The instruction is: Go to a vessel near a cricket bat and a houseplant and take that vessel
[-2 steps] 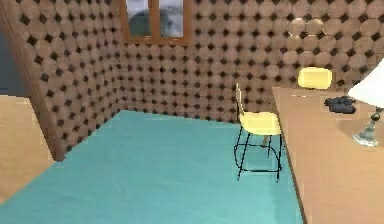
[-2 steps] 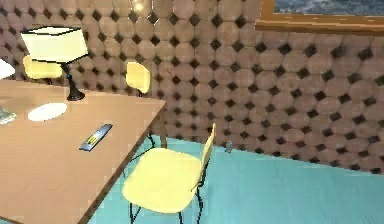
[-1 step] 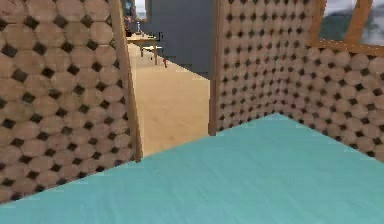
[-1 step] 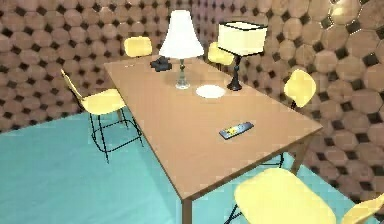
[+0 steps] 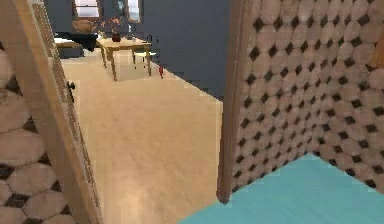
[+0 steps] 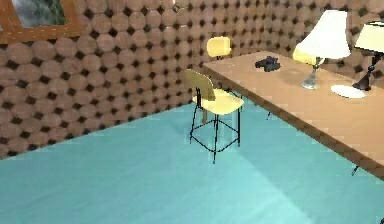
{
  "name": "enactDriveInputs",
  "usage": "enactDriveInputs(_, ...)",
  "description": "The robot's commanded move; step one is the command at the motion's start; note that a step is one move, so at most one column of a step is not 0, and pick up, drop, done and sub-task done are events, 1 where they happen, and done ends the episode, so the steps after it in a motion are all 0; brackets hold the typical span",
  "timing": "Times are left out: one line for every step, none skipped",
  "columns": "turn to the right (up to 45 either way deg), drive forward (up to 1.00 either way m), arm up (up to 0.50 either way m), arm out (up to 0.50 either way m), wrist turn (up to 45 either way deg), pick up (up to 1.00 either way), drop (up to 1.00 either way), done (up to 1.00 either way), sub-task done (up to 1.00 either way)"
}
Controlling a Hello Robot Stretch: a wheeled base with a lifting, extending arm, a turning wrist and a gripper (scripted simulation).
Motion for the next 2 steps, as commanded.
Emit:
enactDriveInputs(0.0,1.0,0.0,0.0,0.0,0.0,0.0,0.0,0.0)
enactDriveInputs(3.0,0.0,0.0,0.0,0.0,0.0,0.0,0.0,0.0)
